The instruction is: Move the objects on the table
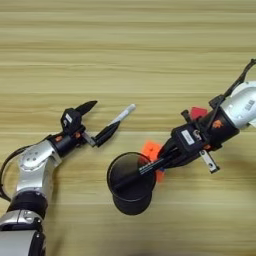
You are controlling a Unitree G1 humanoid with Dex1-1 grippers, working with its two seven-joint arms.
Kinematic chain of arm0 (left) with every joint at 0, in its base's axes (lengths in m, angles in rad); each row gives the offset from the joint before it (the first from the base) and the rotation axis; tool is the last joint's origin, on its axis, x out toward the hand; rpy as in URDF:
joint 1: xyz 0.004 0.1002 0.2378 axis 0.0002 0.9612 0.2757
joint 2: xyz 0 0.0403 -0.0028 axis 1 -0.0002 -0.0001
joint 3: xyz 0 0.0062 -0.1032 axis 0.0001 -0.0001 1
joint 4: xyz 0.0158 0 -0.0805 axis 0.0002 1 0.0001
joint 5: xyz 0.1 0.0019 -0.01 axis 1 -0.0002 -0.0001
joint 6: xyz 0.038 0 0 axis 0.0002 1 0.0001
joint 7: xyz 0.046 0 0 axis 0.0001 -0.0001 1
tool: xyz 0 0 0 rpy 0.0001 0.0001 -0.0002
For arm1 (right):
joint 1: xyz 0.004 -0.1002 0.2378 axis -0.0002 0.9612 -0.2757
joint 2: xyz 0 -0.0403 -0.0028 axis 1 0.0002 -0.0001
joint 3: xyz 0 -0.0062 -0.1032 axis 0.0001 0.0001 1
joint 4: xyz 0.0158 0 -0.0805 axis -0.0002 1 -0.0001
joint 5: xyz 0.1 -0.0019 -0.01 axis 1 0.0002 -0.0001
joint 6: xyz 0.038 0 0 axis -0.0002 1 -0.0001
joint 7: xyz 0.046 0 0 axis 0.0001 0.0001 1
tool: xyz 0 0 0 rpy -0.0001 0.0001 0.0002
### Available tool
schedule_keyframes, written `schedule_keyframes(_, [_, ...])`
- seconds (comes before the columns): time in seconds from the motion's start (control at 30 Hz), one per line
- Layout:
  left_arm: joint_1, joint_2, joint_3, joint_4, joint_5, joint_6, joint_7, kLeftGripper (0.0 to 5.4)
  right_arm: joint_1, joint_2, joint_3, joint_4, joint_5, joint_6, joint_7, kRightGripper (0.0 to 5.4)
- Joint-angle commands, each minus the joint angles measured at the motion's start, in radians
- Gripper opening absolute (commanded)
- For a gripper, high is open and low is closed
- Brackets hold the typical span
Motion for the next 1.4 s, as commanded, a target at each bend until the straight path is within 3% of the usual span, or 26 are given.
schedule_keyframes(0.03, [0.010,0.001,-0.004,-0.010,0.007,-0.004,0.005,5.40,-0.024,0.008,0.004,0.001,-0.006,0.002,0.002,0.89])
schedule_keyframes(0.13, [0.008,0.000,-0.004,-0.008,0.008,-0.005,0.005,5.40,-0.027,0.011,0.001,-0.001,-0.005,0.003,0.002,0.89])
schedule_keyframes(0.73, [0.005,0.001,-0.003,-0.001,0.008,-0.008,0.004,5.40,-0.039,0.012,-0.020,-0.010,0.013,0.008,0.000,3.32])
schedule_keyframes(1.0, [0.007,0.001,-0.003,-0.003,0.007,-0.008,0.003,5.40,-0.023,0.017,-0.083,-0.003,0.047,0.007,-0.040,4.05])
schedule_keyframes(1.4, [0.000,0.002,-0.003,-0.004,0.006,-0.007,0.001,5.40,0.178,0.035,-0.277,0.053,0.141,-0.080,-0.194,5.23])
